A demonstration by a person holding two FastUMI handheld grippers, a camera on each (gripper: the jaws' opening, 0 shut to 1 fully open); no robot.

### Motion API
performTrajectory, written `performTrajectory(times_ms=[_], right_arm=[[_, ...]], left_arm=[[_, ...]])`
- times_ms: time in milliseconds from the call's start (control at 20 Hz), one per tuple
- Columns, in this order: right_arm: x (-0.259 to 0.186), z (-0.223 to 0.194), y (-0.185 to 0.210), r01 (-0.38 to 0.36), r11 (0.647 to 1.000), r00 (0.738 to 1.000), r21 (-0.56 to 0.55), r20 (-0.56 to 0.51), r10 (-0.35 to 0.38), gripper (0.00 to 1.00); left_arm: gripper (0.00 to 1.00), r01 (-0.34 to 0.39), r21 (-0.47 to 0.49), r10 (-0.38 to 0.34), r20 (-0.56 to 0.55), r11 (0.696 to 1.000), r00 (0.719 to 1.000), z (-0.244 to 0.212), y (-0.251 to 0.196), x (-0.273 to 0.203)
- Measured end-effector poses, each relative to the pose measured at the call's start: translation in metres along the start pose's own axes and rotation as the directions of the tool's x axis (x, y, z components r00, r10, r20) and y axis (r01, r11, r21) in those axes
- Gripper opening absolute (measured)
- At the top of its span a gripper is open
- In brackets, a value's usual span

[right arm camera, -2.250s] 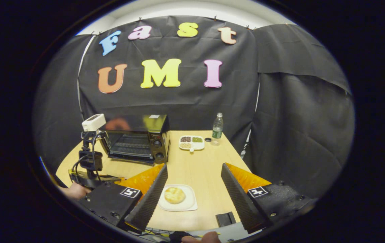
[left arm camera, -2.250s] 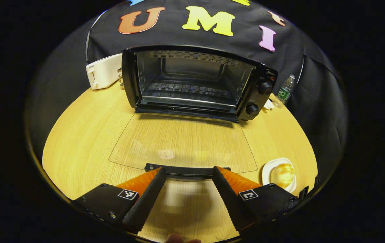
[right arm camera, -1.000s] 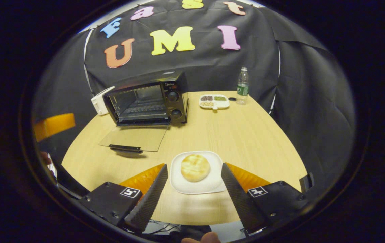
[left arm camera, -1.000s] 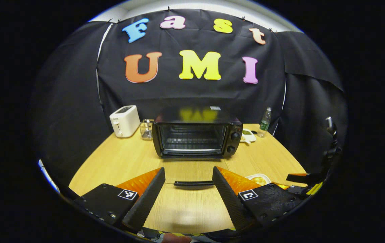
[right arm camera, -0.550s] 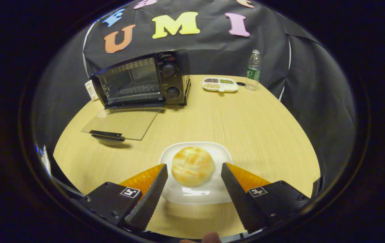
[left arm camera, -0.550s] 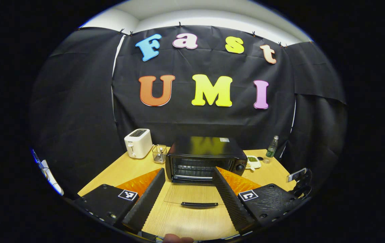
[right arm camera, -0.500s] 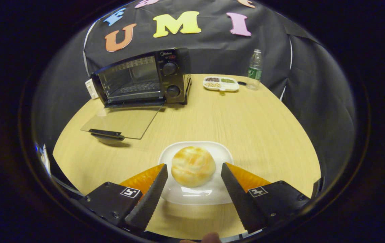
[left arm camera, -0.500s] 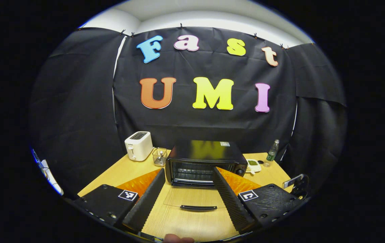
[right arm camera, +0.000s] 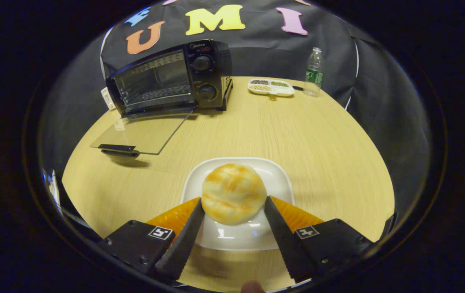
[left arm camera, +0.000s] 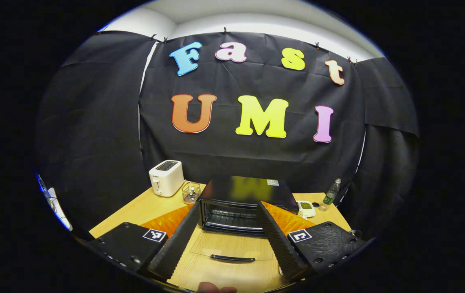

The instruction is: Open the electric oven with the left hand, put the food in, and close the electric oven.

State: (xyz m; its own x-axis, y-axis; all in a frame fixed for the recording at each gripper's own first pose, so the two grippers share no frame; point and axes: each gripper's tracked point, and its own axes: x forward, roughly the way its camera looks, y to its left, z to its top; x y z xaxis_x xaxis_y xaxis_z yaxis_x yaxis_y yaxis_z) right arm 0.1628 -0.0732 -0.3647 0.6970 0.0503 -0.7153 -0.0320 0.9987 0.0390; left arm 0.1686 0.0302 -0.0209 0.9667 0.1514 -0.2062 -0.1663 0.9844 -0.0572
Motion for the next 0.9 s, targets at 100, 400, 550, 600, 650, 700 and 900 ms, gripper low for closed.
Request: performTrajectory(times_ms=[100, 400, 550, 600, 650, 700, 900], right_arm=[[-0.002, 0.001, -0.003, 0.031, 0.999, 0.999, 0.015, 0.013, -0.032, 0.89], [-0.034, 0.011, 0.001, 0.106, 0.982, 0.991, 0.155, 0.065, -0.117, 0.75], [-0.057, 0.014, 0.017, 0.105, 0.972, 0.986, 0.208, 0.105, -0.129, 0.72], [-0.063, 0.014, 0.026, 0.101, 0.970, 0.985, 0.223, 0.114, -0.129, 0.72], [-0.068, 0.013, 0.037, 0.093, 0.968, 0.985, 0.234, 0.122, -0.124, 0.72], [-0.071, 0.013, 0.050, 0.082, 0.967, 0.985, 0.243, 0.128, -0.115, 0.72], [-0.070, 0.030, 0.104, 0.016, 0.965, 0.982, 0.263, 0.175, -0.064, 0.72]], left_arm=[[0.93, 0.027, 0.007, -0.027, -0.011, 1.000, 1.000, -0.001, 0.006, -0.004], [0.93, 0.076, 0.012, -0.076, 0.009, 0.997, 0.997, 0.000, 0.044, -0.021], [0.93, 0.117, 0.021, -0.117, 0.009, 0.993, 0.993, -0.003, 0.054, -0.029], [0.93, 0.134, 0.024, -0.135, 0.014, 0.991, 0.991, -0.003, 0.057, -0.033], [0.93, 0.149, 0.029, -0.149, 0.018, 0.988, 0.989, -0.003, 0.061, -0.036], [0.93, 0.159, 0.037, -0.160, 0.018, 0.987, 0.987, -0.005, 0.065, -0.039], [0.93, 0.164, 0.055, -0.164, 0.006, 0.985, 0.986, -0.013, 0.089, -0.052]])
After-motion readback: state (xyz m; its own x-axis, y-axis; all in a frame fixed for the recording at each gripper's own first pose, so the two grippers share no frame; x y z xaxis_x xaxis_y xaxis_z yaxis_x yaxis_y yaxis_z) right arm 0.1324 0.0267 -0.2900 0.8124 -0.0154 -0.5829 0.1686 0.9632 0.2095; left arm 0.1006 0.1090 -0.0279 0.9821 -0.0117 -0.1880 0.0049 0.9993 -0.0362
